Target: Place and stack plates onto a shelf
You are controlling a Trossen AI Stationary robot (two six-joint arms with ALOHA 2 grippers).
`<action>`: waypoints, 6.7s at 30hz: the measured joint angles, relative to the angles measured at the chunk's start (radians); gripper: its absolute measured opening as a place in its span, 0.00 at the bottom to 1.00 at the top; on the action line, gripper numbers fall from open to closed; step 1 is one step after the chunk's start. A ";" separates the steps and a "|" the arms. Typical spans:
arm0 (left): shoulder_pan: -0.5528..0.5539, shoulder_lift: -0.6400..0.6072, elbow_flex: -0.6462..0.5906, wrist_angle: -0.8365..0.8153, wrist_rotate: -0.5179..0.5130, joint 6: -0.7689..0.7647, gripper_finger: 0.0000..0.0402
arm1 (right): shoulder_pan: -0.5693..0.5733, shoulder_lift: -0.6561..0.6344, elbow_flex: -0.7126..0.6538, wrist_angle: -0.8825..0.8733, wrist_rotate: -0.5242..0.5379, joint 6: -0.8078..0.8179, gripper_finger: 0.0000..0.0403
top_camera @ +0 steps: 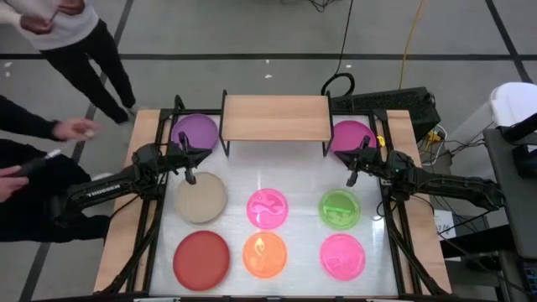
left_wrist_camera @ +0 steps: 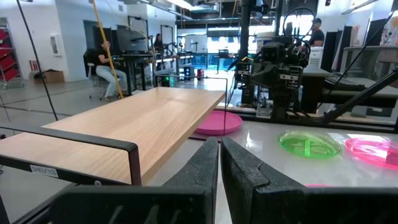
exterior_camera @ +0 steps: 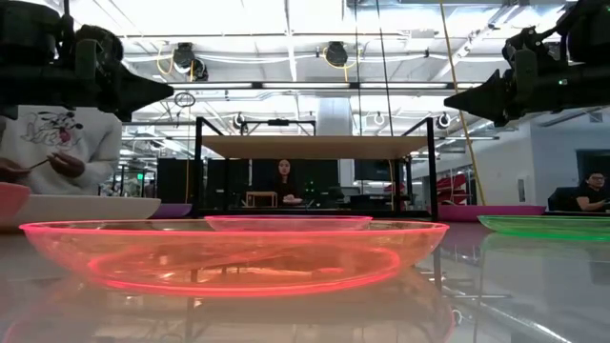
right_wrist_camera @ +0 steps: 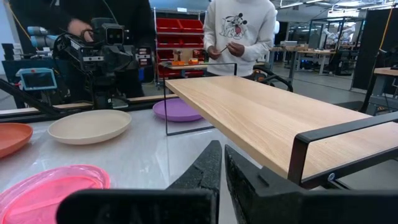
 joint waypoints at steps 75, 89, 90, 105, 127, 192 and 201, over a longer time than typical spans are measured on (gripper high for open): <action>0.000 0.000 0.000 0.002 0.000 0.000 0.06 | 0.268 0.625 0.418 -0.472 0.080 -0.012 0.03; 0.000 0.000 0.000 0.002 0.000 0.000 0.06 | 0.268 0.725 0.418 -0.487 -0.037 0.089 0.23; 0.000 0.000 0.000 0.002 0.000 0.000 0.06 | 0.267 0.730 0.418 -0.491 -0.053 0.104 0.25; 0.000 0.000 0.000 0.002 0.000 0.000 0.06 | 0.254 0.823 0.418 -0.700 -0.170 0.107 0.34; 0.000 0.000 0.000 0.002 0.000 0.000 0.06 | 0.181 0.821 0.419 -0.624 -0.157 0.031 0.00; 0.000 0.000 0.000 0.002 0.000 0.000 0.06 | -0.460 1.067 0.767 -0.030 -0.022 0.068 0.19; 0.000 0.000 0.000 0.002 0.000 0.000 0.06 | -0.432 0.973 0.766 0.031 -0.110 0.020 0.26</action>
